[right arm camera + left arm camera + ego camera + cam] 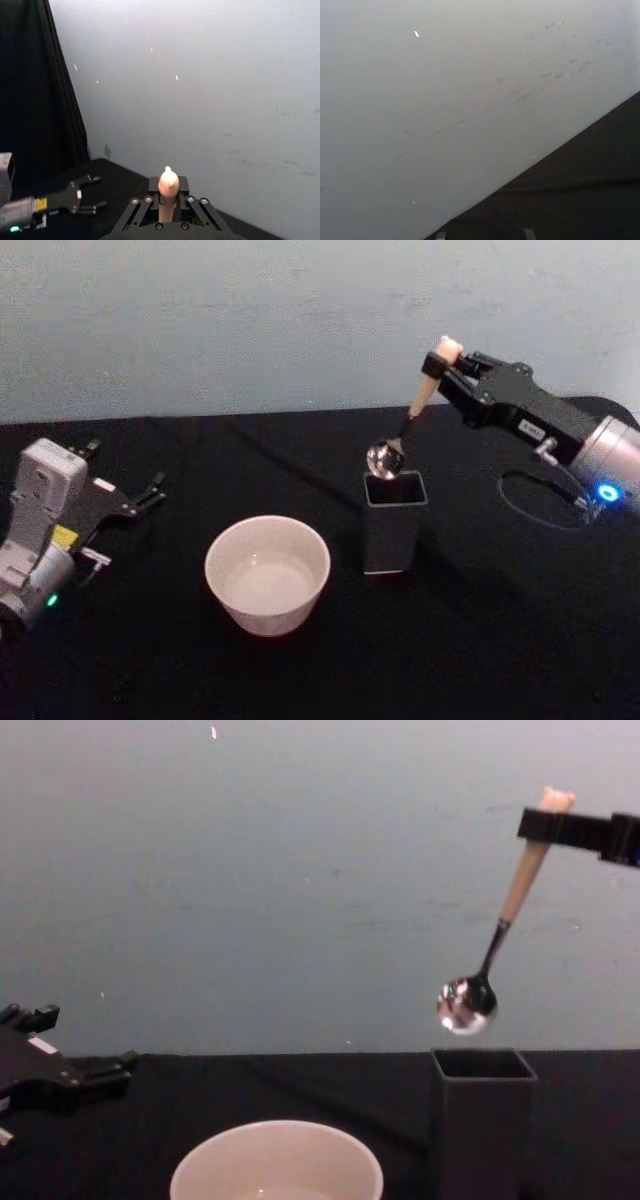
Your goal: Pick up the stirring spoon with one hand, stir inside the cup, then place it back in its original position.
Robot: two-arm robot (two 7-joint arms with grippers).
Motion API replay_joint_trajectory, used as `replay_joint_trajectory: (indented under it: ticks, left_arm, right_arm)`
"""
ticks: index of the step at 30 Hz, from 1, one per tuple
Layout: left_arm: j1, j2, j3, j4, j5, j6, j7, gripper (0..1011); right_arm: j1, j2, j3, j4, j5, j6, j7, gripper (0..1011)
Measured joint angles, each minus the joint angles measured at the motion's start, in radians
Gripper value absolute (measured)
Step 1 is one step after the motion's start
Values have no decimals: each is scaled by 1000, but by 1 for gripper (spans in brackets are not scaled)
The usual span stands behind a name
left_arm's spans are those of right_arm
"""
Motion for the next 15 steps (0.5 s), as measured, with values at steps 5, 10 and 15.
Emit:
replay_joint_trajectory:
  ticks: [5, 10, 15]
  left_arm:
    - [0, 0, 0, 0, 0, 0, 0, 1001]
    - [0, 0, 0, 0, 0, 0, 0, 1001]
    - [0, 0, 0, 0, 0, 0, 0, 1001]
  right_arm:
    - [13, -4, -9, -14, 20, -4, -13, 213]
    - [22, -8, -29, -22, 27, -6, -21, 213]
    - [31, -9, -66, -24, 22, -4, -29, 213]
